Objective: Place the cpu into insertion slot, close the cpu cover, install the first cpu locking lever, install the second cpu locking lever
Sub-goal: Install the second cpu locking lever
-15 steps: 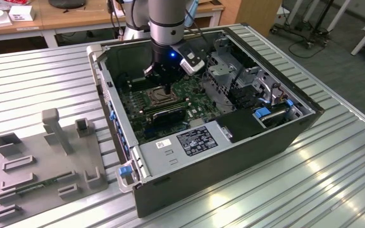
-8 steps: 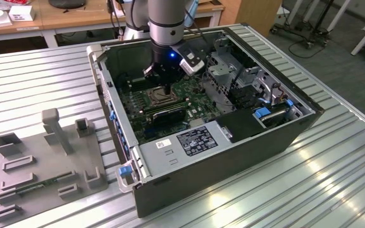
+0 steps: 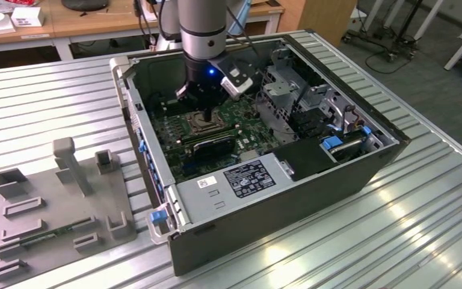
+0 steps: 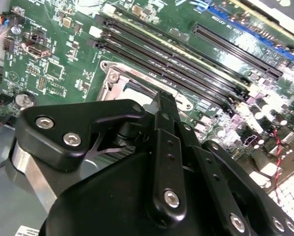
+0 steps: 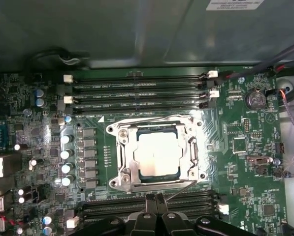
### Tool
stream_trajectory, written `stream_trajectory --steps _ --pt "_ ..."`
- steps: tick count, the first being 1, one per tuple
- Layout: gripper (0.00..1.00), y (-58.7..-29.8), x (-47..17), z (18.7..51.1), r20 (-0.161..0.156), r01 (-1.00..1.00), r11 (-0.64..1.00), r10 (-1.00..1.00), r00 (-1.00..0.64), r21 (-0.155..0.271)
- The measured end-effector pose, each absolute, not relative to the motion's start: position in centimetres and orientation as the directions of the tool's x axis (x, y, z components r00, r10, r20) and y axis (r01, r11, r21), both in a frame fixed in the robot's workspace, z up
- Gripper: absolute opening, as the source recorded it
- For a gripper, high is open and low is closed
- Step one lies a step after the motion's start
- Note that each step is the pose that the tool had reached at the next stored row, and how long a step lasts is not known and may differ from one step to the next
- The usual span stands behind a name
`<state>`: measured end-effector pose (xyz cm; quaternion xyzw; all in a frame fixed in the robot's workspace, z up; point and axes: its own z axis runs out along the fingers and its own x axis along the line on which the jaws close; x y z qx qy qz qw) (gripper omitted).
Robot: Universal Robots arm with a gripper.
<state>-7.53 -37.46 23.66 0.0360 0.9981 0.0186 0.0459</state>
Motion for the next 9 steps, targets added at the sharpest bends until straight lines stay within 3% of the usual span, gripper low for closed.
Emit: stream_trajectory --steps 9 --pt "0.1 -37.8 -8.44 23.62 -0.098 0.07 0.997 0.074 -0.992 0.041"
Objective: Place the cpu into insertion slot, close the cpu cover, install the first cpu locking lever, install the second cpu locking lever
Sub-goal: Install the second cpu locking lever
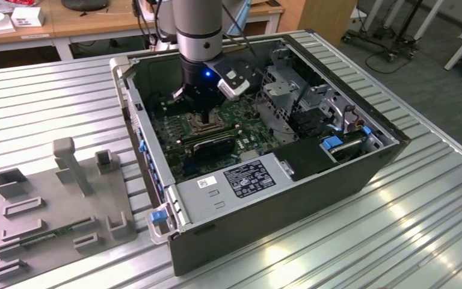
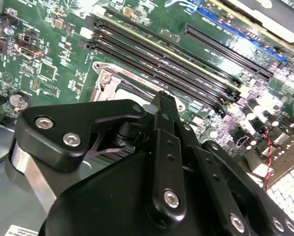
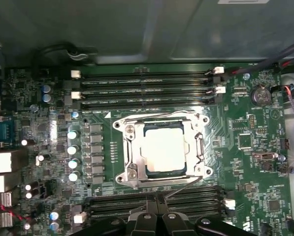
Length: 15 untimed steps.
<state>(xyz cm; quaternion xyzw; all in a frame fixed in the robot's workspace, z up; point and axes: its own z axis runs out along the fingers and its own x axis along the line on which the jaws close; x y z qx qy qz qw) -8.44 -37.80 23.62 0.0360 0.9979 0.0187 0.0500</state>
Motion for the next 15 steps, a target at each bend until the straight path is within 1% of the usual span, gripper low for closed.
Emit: stream_trajectory --steps 15 --pt "0.1 -37.9 -9.8 22.3 -0.102 0.07 0.997 0.074 -0.992 0.041"
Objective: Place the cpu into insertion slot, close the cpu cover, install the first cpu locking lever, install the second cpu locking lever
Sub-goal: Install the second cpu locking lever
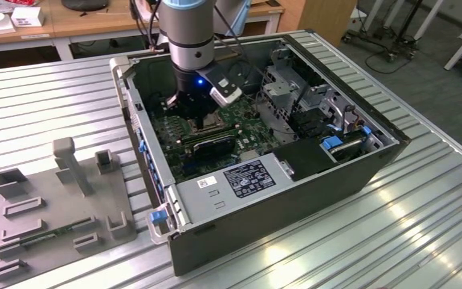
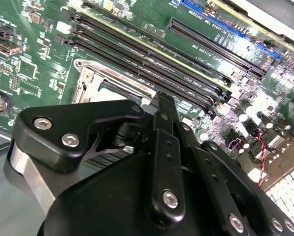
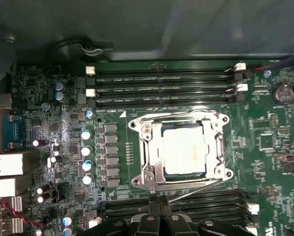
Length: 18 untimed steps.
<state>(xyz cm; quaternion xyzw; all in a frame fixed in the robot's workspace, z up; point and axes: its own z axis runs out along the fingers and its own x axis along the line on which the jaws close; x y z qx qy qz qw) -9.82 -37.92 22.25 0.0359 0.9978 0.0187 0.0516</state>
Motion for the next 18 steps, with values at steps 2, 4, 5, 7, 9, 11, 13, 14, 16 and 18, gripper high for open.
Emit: stream_trajectory --steps 2,4,5,7,9,11,13,14,16,18 --pt "0.1 -37.95 -9.91 22.03 -0.102 0.07 0.997 0.074 -0.992 0.041" --pt "0.1 -37.98 -9.98 21.84 -0.102 0.07 0.997 0.074 -0.992 0.041" --pt "0.1 -38.0 -10.01 21.76 -0.102 0.07 0.997 0.074 -0.992 0.041" --pt "0.1 -38.01 -10.02 21.72 -0.102 0.07 0.997 0.074 -0.992 0.041" --pt "0.1 -38.01 -10.02 21.6 -0.102 0.07 0.997 0.074 -0.992 0.041" --pt "0.1 -38.01 -10.02 21.59 -0.102 0.07 0.997 0.074 -0.992 0.041" --pt "0.1 -38.01 -10.08 21.56 -0.102 0.07 0.997 0.074 -0.992 0.041" --pt "0.1 -38.0 -10.11 21.52 -0.102 0.07 0.997 0.074 -0.992 0.041" --pt "0.1 -38.0 -10.16 21.44 -0.102 0.07 0.997 0.074 -0.992 0.041" --pt "0.1 -38.01 -10.21 21.36 -0.102 0.07 0.997 0.074 -0.992 0.041"
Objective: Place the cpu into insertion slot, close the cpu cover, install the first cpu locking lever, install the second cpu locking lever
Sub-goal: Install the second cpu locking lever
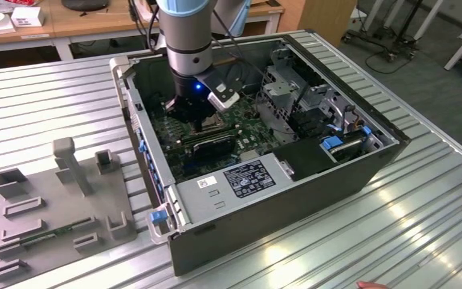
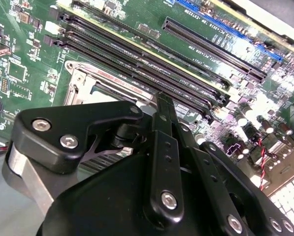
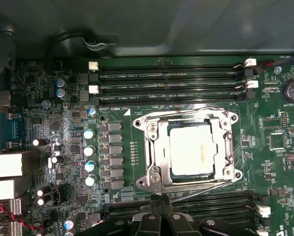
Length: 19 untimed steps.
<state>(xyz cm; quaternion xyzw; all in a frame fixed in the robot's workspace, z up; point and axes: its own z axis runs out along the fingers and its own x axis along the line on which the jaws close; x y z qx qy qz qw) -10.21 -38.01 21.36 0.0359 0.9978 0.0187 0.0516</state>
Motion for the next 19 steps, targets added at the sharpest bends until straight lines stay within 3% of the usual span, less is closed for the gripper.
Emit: stream_trajectory --steps 19 --pt "0.1 -38.01 -10.5 20.95 -0.104 0.07 0.996 0.076 -0.992 0.06"
